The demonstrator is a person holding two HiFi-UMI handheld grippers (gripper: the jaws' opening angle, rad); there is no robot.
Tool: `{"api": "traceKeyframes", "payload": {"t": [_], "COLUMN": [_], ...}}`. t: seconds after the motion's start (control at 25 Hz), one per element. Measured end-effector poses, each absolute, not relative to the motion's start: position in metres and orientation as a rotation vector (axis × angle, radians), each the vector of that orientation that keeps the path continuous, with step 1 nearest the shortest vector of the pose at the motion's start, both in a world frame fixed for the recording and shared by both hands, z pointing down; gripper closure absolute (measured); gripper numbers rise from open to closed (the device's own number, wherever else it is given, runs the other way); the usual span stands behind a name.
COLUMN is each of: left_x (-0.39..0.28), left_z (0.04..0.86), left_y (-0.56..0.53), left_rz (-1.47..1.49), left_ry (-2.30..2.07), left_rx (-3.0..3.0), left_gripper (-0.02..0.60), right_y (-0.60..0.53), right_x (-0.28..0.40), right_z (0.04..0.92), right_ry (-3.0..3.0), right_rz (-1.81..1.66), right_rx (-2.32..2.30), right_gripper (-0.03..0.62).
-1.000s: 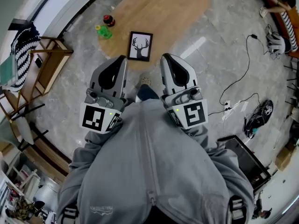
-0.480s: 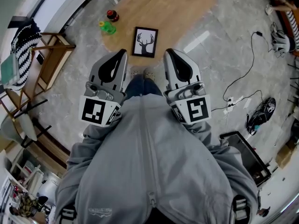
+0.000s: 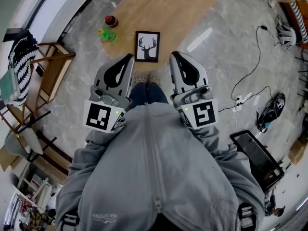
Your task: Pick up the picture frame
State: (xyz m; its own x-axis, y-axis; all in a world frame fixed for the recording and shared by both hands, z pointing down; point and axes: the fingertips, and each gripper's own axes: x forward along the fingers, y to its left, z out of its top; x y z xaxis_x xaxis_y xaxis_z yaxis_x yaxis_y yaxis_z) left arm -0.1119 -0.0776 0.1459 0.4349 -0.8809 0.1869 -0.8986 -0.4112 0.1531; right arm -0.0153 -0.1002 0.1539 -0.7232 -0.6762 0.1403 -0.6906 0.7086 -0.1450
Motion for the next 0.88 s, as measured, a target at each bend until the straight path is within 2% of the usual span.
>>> {"api": "traceKeyframes", "payload": {"t": [0.88], "left_x": [-0.120], "left_z": [0.328], "left_y": [-0.120], "left_rz": [0.138], "left_ry": [-1.498], "left_rx": [2.381], "left_gripper": [0.565], "right_y": [-0.135], "right_x": [-0.032], "right_z": [0.318], "right_ry": [-2.758], "right_rz": [0.305], "right_rx": [1.124], "right_gripper": [0.565]}}
